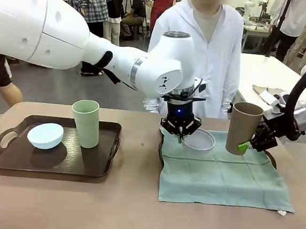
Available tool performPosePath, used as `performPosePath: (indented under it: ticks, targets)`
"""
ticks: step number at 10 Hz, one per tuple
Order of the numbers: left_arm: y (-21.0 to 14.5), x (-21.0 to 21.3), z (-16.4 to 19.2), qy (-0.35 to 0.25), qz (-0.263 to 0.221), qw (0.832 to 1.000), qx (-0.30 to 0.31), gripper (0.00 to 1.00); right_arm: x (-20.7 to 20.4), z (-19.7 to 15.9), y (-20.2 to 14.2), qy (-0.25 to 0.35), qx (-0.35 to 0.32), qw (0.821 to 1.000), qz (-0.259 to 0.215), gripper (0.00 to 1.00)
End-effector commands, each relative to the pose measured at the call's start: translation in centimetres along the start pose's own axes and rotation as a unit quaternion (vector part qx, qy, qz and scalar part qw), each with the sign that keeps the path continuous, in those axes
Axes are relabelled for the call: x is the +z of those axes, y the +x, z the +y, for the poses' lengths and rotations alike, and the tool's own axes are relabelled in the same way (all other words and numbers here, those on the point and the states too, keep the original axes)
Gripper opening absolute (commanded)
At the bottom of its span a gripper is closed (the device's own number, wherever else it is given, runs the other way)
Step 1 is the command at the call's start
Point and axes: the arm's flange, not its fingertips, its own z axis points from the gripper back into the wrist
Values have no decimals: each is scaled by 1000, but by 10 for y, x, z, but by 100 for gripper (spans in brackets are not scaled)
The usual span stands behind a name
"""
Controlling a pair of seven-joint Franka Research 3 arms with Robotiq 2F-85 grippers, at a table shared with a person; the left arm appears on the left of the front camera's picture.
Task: Set up a tray with a mat and arrange the tableware.
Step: Place the Picnic Bowl and Reusable plastic cup back onto the Handle tray in front of the human's position.
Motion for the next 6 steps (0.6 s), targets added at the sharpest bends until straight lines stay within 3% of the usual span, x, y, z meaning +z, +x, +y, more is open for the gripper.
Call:
performPosePath:
  ticks: [1,6]
  targets:
    - [7,-16,3,-10,0,1000,-12,4,-11,-15,-17,0,-2,1000,12,79]
    - [24,-49,-1,-17,-11,1000,-11,4,-29,-28,-39,-11,9,1000,25,79]
